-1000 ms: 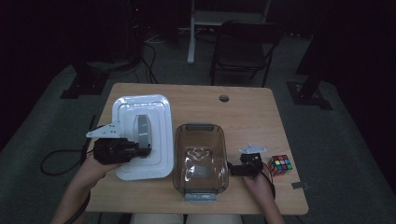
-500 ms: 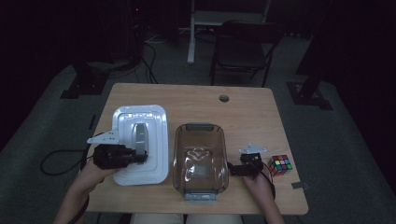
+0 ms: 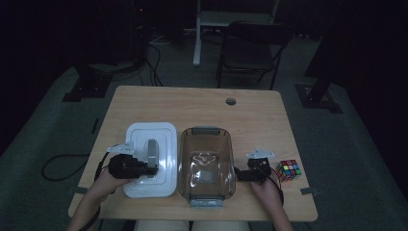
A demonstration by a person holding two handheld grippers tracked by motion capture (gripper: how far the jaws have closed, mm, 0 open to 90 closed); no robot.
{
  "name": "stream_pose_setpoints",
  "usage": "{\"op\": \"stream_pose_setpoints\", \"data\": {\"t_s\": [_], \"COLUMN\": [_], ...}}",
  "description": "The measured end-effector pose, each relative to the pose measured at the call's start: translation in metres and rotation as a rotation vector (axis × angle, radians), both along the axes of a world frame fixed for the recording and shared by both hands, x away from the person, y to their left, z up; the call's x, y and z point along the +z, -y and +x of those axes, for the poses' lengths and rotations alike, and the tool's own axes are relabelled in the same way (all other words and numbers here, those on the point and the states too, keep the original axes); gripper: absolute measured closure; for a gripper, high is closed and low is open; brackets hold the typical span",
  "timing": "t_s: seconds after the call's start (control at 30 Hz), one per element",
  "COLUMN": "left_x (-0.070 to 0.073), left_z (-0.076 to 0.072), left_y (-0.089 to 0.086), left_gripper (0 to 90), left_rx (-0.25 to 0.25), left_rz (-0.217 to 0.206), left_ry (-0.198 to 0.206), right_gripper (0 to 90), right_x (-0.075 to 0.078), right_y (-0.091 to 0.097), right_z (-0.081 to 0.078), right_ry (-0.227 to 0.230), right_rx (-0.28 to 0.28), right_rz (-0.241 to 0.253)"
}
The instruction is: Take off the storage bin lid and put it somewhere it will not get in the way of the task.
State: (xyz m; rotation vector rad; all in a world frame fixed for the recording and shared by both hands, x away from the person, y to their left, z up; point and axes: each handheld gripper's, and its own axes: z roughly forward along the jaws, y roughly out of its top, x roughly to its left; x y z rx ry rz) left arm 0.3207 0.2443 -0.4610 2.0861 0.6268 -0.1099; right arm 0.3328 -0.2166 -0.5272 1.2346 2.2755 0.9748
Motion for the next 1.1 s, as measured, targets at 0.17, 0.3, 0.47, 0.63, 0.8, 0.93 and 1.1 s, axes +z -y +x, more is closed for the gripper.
{"op": "stream_pose_setpoints", "data": {"t_s": [0.17, 0.3, 0.47, 0.63, 0.8, 0.93, 1.1], "left_x": [-0.013, -0.022, -0.033, -0.043, -0.055, -0.054, -0.052], "left_z": [0.005, 0.01, 0.014, 0.019, 0.019, 0.018, 0.017], "left_y": [0.007, 0.01, 0.013, 0.014, 0.016, 0.016, 0.012], "left_gripper": [78.7, 78.7, 77.3, 73.2, 68.3, 54.8, 52.8], "left_rx": [0.002, -0.006, -0.006, 0.016, 0.004, 0.029, 0.038], "left_rz": [0.018, 0.034, 0.021, 0.031, 0.044, 0.057, 0.072], "left_ry": [-0.032, -0.051, -0.065, -0.073, -0.056, -0.004, 0.009], "right_gripper": [12.5, 12.5, 12.5, 12.5, 12.5, 12.5, 12.5], "right_x": [0.0, 0.0, 0.0, 0.0, 0.0, 0.0, 0.0], "right_y": [0.0, 0.0, 0.0, 0.0, 0.0, 0.0, 0.0], "right_z": [0.0, 0.0, 0.0, 0.0, 0.0, 0.0, 0.0], "right_ry": [0.0, 0.0, 0.0, 0.0, 0.0, 0.0, 0.0], "right_rx": [0.0, 0.0, 0.0, 0.0, 0.0, 0.0, 0.0], "right_rz": [0.0, 0.0, 0.0, 0.0, 0.0, 0.0, 0.0]}}
